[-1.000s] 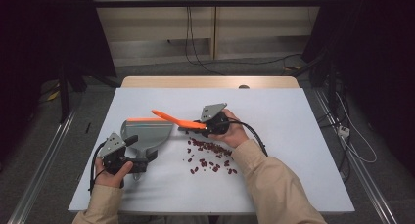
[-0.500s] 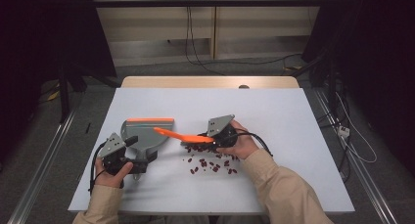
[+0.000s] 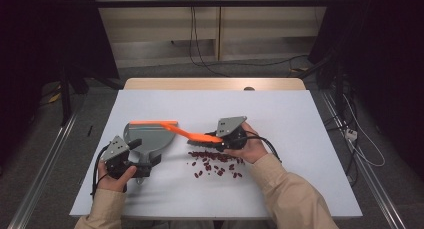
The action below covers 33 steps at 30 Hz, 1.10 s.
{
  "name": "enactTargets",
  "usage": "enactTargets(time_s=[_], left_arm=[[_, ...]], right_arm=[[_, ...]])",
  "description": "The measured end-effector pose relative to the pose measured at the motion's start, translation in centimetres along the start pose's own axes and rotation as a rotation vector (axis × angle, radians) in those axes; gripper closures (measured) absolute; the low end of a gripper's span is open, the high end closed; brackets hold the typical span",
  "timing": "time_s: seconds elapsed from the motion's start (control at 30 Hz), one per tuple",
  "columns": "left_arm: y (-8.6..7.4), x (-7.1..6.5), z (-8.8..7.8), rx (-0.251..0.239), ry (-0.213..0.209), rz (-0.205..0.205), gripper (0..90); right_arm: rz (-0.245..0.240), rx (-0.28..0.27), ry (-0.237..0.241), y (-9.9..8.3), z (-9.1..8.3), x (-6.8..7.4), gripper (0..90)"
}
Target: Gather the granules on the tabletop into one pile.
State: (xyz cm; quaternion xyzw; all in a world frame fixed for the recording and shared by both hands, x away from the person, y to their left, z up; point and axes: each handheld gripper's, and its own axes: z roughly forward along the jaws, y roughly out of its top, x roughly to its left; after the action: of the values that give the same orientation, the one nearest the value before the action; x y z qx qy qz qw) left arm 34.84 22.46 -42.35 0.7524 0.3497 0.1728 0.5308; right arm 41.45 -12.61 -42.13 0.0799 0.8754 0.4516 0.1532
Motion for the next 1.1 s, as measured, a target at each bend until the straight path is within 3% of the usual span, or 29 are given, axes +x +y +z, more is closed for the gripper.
enactTargets(time_s=[0.1,0.27,0.43,0.47,0.53,0.77,1.1], left_arm=[[0.0,0.0,0.0,0.002,0.0,0.004,4.4],[0.0,-0.1,0.1,0.004,-0.003,0.006,4.4],[0.0,-0.1,0.2,0.01,-0.005,0.009,4.4],[0.0,-0.1,0.2,0.011,-0.006,0.011,4.4],[0.0,-0.1,0.2,0.012,-0.006,0.01,4.4],[0.0,-0.1,0.2,0.011,-0.005,0.012,4.4],[0.0,-0.3,0.3,0.013,-0.01,0.017,4.4]], right_arm=[[0.028,-0.013,-0.046,-0.4,-1.3,-0.8,71.4],[0.068,0.021,-0.142,-1.7,-3.2,-2.2,71.4],[0.083,0.093,-0.189,-3.7,-3.3,-2.5,71.4],[0.089,0.103,-0.191,-4.1,-3.3,-2.4,71.4],[0.116,0.072,-0.176,-4.6,-3.4,-2.1,71.4],[0.076,0.089,-0.178,-4.1,-3.1,-0.1,71.3],[0.093,0.054,-0.159,-3.5,-2.8,1.5,71.3]])
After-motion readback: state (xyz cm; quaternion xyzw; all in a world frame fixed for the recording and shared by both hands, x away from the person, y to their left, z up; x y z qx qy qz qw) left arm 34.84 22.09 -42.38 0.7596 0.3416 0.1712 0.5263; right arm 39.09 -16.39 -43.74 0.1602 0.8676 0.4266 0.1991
